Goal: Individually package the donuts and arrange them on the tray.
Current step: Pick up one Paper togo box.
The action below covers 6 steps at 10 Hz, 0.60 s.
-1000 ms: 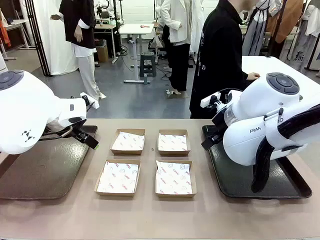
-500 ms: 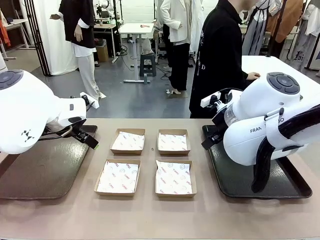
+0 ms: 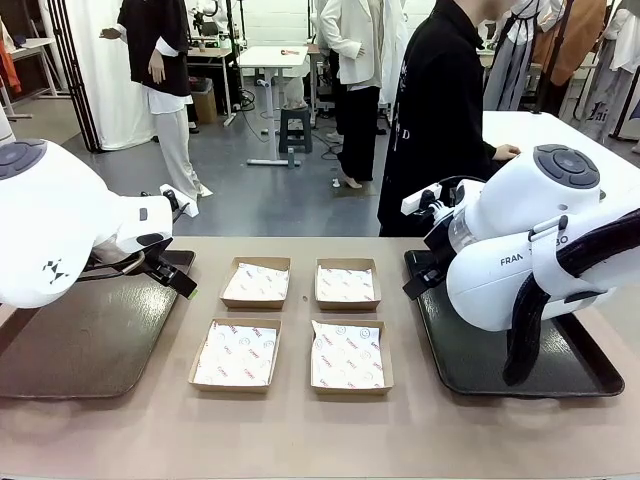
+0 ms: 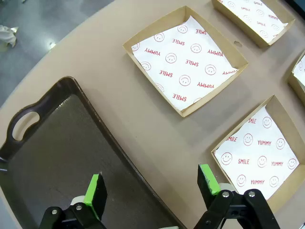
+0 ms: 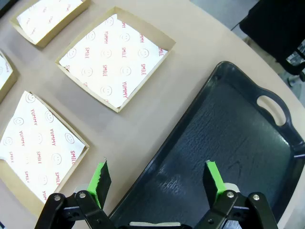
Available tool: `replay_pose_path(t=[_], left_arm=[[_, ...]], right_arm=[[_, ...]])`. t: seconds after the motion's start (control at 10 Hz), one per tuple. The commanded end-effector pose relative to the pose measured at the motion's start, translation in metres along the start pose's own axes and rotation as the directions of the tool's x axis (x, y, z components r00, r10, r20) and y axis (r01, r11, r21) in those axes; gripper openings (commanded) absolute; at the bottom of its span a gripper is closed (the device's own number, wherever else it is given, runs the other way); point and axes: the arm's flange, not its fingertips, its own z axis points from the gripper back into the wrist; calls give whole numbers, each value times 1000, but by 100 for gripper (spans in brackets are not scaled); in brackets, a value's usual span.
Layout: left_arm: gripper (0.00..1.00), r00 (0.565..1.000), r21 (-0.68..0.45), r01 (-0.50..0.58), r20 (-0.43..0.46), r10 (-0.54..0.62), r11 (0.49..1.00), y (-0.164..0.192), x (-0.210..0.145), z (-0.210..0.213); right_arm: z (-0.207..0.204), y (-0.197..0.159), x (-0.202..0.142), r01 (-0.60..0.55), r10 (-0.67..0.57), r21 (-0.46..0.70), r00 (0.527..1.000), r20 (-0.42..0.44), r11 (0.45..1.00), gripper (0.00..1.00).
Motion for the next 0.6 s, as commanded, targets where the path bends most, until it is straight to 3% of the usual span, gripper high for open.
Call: replay_pose_path(t=[0.0,0.3,0.5], left_arm=[[100,1000,0,0,0,0,1000,0,0,0],[100,1000,0,0,0,0,1000,0,0,0],[100,996,-41,72,-48,-74,997,-10,-31,49]], right_arm=[[0,0,0,0,0,0,1000,0,1000,100],[0,0,0,0,0,0,1000,0,1000,100],[51,17,-27,-73,73,7,997,-38,997,100]])
